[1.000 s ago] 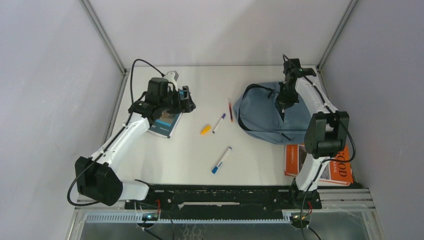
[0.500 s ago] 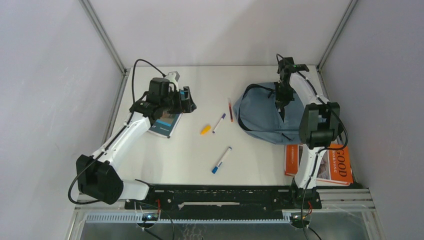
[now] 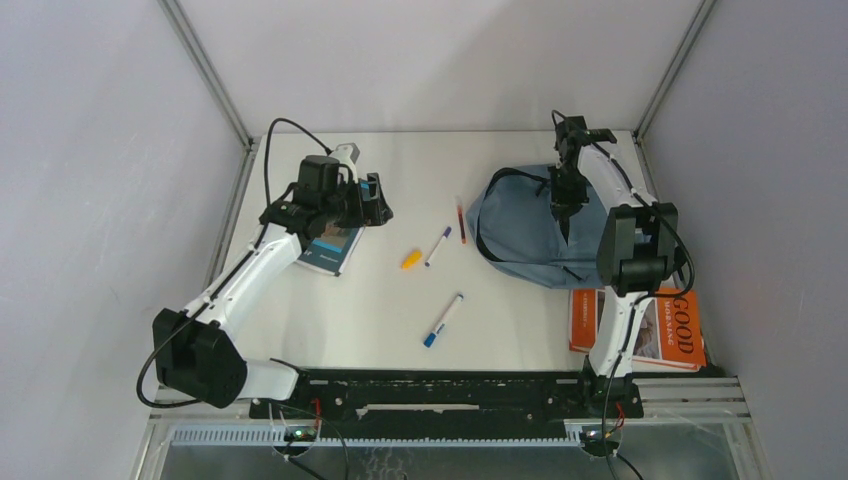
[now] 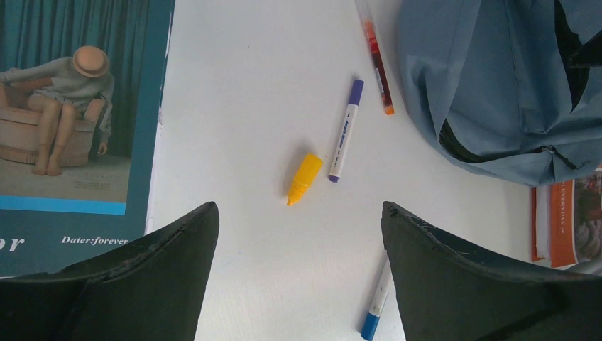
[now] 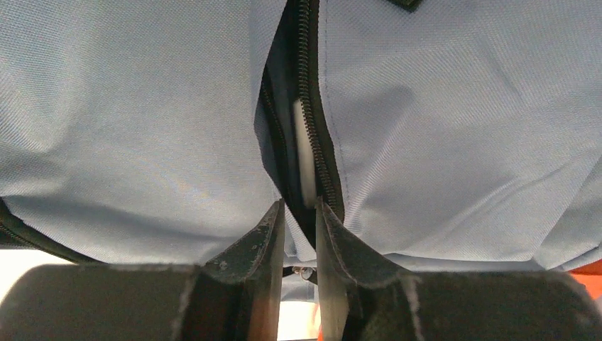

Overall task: Pack the student bag
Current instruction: Place the stationery in the student bag, then pick up the stationery from the center of the board.

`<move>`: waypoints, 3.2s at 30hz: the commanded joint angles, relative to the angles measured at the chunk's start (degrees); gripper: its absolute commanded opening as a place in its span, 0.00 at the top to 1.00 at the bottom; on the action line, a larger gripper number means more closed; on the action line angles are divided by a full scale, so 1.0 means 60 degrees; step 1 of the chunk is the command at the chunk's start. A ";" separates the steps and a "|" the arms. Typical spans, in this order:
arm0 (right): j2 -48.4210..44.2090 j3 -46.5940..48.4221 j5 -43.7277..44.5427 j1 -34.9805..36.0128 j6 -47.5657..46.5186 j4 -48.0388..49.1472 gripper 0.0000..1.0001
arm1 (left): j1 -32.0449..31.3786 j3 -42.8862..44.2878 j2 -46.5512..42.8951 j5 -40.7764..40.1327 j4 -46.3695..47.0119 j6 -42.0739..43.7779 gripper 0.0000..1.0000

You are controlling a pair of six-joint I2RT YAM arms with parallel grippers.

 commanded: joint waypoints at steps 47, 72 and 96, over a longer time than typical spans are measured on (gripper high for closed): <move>-0.2924 -0.2917 0.2920 0.0376 0.0590 0.3164 1.00 | -0.1340 0.1222 0.0891 -0.0213 0.0106 -0.0307 0.10; -0.4136 -0.4096 0.0604 -0.0138 0.1474 0.4524 1.00 | -0.2896 0.4031 0.5687 -0.3577 -0.0759 0.0774 0.10; -0.4219 -0.4205 0.0275 -0.0138 0.1609 0.4678 1.00 | -0.3623 0.5170 0.8335 -0.3983 -0.1263 -0.0259 0.43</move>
